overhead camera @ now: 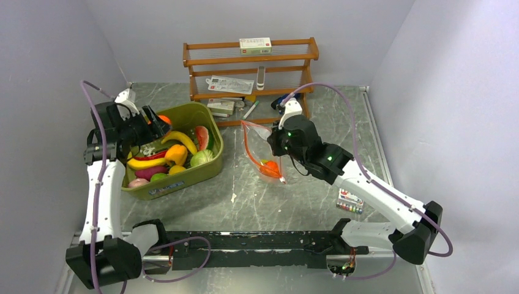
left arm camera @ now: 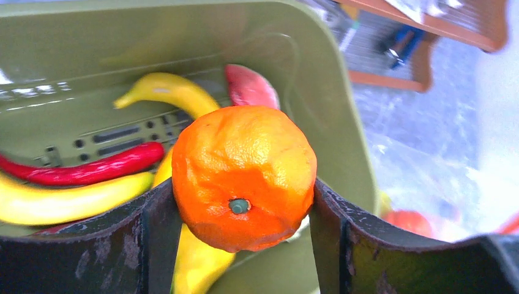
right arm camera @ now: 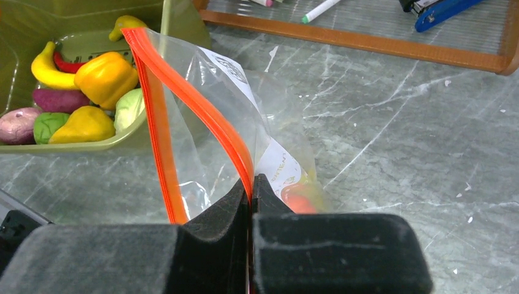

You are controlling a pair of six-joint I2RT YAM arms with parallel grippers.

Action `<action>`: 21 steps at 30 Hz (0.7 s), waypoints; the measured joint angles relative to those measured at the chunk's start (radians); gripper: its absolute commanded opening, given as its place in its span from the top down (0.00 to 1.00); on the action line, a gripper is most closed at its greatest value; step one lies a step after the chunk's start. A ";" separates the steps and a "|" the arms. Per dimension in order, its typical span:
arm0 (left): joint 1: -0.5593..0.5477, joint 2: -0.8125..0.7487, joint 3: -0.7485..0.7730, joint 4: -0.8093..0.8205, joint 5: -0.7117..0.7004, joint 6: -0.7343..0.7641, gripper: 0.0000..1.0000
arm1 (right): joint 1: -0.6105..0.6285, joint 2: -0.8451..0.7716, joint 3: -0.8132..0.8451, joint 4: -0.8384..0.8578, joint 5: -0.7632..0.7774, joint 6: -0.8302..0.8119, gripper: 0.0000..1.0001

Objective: Place the food in the zip-top bag and seal the zipper
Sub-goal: Pick up the fake vegetable from the bin, then place the fake vegetable in the zipper food storage bag.

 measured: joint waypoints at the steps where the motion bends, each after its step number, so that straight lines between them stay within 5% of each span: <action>1: -0.003 -0.014 0.000 -0.002 0.039 0.000 0.56 | 0.000 0.003 0.000 0.000 -0.002 0.000 1.00; 13: -0.129 -0.079 0.000 -0.026 0.320 -0.075 0.56 | 0.000 0.078 0.034 -0.007 -0.052 0.024 1.00; 21: -0.238 -0.135 -0.024 0.129 0.423 -0.241 0.56 | 0.000 0.100 0.049 -0.007 -0.088 0.047 1.00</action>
